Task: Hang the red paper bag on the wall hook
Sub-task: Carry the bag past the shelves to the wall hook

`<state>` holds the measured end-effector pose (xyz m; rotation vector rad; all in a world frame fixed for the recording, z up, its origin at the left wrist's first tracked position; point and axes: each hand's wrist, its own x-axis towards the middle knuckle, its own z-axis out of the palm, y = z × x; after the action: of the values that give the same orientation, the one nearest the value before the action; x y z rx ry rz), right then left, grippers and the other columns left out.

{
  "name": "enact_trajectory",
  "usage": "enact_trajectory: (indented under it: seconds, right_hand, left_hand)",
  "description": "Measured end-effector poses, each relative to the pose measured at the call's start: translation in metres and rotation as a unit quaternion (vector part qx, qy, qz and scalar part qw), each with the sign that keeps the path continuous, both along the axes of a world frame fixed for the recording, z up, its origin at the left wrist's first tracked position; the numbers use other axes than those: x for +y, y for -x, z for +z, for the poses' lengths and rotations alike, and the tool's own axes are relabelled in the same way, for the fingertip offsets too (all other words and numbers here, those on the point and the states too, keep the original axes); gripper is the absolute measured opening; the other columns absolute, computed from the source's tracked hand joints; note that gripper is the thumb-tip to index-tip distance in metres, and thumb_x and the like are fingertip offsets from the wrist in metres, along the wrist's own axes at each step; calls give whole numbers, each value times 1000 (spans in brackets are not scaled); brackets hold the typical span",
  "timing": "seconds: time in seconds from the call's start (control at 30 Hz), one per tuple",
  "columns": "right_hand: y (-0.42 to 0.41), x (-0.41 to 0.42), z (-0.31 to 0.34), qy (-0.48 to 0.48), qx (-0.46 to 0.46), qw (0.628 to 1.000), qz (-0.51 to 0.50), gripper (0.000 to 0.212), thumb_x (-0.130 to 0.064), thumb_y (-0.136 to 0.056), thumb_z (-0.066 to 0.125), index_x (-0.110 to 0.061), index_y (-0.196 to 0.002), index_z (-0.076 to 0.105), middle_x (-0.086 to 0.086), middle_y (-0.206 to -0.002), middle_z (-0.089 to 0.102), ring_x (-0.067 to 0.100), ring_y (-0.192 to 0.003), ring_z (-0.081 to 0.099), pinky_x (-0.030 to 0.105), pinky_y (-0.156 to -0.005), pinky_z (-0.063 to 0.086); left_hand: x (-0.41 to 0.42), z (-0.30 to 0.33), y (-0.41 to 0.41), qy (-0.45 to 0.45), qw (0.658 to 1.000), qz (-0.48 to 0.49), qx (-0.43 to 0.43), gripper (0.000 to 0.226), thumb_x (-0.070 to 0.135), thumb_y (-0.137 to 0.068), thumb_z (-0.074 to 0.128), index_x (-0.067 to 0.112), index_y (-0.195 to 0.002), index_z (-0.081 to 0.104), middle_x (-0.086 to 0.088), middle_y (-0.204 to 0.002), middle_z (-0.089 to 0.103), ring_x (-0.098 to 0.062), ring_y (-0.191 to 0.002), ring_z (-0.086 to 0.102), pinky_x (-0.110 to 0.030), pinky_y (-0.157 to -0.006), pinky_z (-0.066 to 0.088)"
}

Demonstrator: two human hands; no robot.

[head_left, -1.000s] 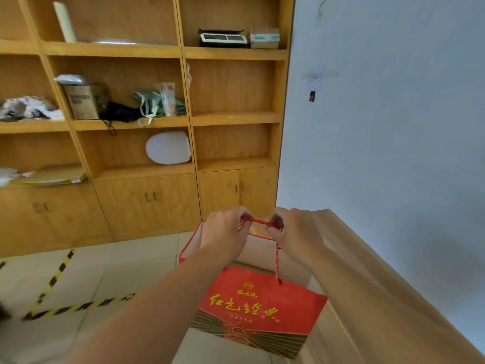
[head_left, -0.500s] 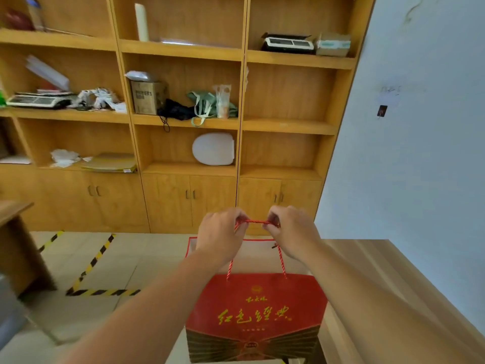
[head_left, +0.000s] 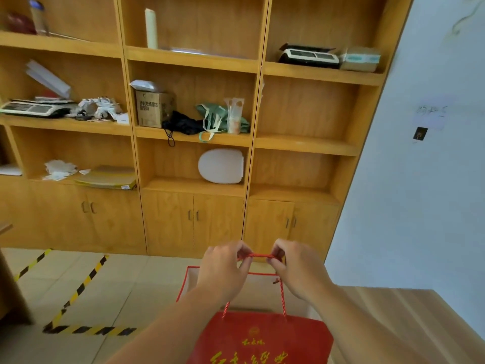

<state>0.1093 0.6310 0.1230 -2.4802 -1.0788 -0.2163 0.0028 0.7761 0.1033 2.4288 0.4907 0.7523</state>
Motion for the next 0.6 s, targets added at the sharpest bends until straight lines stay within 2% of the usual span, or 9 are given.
enact_trajectory:
  seconds: [0.07,0.13,0.2,0.37,0.6]
  right_hand:
    - [-31,20,-5,-2,2,1000,3,14,-41,-94,68,-29,-88,66,-8,-81,69,14,-75,63,34,-62,52]
    - [-63,39,-8,-7,-3,1000,4,13,-41,-95,68,-29,-88,67,-9,-81,69,12,-75,61,26,-55,39]
    - [-97,61,-8,-13,-4,1000,8,13,-41,-94,68,-29,-88,67,-8,-82,70,12,-75,60,25,-54,33]
    - [-179,118,11,-6,5,1000,13,11,-36,-94,70,-26,-91,69,-7,-90,74,12,-82,63,28,-65,44]
    - [-287,200,29,-17,-10,1000,-22,10,-35,-93,71,-27,-90,69,-7,-89,74,18,-83,65,35,-67,52]
  left_hand:
    - [21,-2,-30,-11,1000,-3,9,8,32,-91,65,32,-95,71,17,-88,71,1,-82,63,-17,-68,44]
    - [44,-2,-62,-23,1000,-3,16,8,34,-90,65,33,-95,71,17,-89,71,0,-84,63,-20,-73,48]
    - [68,0,-96,-33,999,-7,17,7,35,-90,66,33,-94,72,19,-88,72,1,-85,64,-24,-78,51]
    - [125,18,-179,-80,997,-17,18,7,35,-90,65,34,-94,71,19,-88,70,0,-88,64,-32,-87,51]
    - [209,28,-294,-76,997,-24,-13,9,34,-89,65,32,-96,71,15,-90,74,-4,-87,66,-34,-83,53]
